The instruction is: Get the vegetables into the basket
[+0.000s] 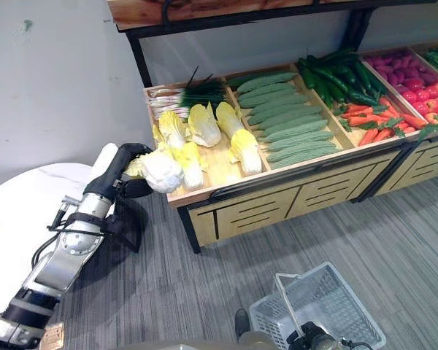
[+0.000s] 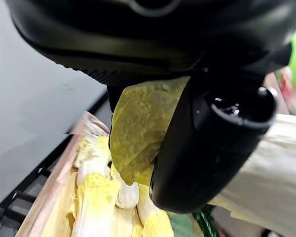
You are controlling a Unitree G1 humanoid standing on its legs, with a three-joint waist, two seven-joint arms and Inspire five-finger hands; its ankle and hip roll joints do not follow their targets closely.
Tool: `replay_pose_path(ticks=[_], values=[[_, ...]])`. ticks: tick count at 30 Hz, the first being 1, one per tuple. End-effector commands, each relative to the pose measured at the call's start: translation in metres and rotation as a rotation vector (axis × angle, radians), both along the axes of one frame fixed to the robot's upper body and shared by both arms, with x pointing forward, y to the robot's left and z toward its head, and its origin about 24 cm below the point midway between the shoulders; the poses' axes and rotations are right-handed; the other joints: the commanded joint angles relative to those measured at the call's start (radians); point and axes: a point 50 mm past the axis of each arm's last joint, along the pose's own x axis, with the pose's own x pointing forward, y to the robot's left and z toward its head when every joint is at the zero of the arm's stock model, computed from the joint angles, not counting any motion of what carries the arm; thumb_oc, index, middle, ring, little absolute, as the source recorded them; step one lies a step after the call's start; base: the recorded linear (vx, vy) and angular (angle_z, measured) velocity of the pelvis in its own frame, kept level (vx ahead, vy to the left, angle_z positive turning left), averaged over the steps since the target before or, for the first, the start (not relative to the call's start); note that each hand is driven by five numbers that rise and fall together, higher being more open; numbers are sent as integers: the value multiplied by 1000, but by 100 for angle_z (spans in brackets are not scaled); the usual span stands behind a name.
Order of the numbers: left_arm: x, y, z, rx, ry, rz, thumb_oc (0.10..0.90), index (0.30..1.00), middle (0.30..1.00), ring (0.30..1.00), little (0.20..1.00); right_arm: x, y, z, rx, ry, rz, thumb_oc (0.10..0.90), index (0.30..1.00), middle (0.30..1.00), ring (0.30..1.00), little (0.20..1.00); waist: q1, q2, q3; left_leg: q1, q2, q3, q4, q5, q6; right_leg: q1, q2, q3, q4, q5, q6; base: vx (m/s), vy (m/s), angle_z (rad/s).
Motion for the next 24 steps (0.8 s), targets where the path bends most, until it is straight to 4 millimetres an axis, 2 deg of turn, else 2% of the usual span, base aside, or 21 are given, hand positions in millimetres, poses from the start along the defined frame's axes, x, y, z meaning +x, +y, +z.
replay_pose_path(ticks=[1, 8, 11, 16, 20, 24], values=[[4, -11, 72, -93, -319, -108, 400, 300, 300, 300, 300, 11, -4, 3, -13, -20, 7, 400, 300, 300, 300, 300, -10, -19, -68, 0, -8, -30, 7, -79, 5, 89, -29, 15, -1, -136, 82, -52, 58, 5], [-10, -8, 60, -209, -257, -133, 400, 300, 300, 300, 300, 11, 0, 2, -6, -25, 6, 400, 300, 300, 300, 300, 10, -28, -66, -10, -16, -32, 7, -82, 19, 76, -35, 11, -1, -121, 94, -37, 56, 1], [-10, -9, 59, -218, -249, -141, 400, 300, 300, 300, 300, 11, -1, 2, -5, -28, -2, 400, 300, 300, 300, 300, 9, -29, -64, -7, -19, -35, 7, -85, 24, 77, -39, 8, 7, -124, 96, 2, 69, 1], [-8, -11, 61, -228, -243, -155, 400, 300, 300, 300, 300, 8, -4, 2, -6, -31, -43, 400, 300, 300, 300, 300, 8, -34, -50, -4, -41, -36, 49, -116, 54, 85, -58, 20, 25, -128, 106, 7, 154, -1], [-4, -18, 65, -243, -246, -186, 400, 300, 300, 300, 300, 8, -9, 4, -20, -48, -73, 400, 300, 300, 300, 300, -7, -39, -21, -61, -58, -13, 153, -167, 79, 59, -75, 58, 35, -100, 129, -62, 150, -9], [1, -21, 67, -240, -248, -201, 400, 300, 300, 300, 300, 9, -7, 4, -16, -57, -81, 400, 300, 300, 300, 300, -11, -36, 3, -94, -65, 36, 174, -184, 102, -3, -70, 123, 57, -46, 160, -85, 152, -37]])
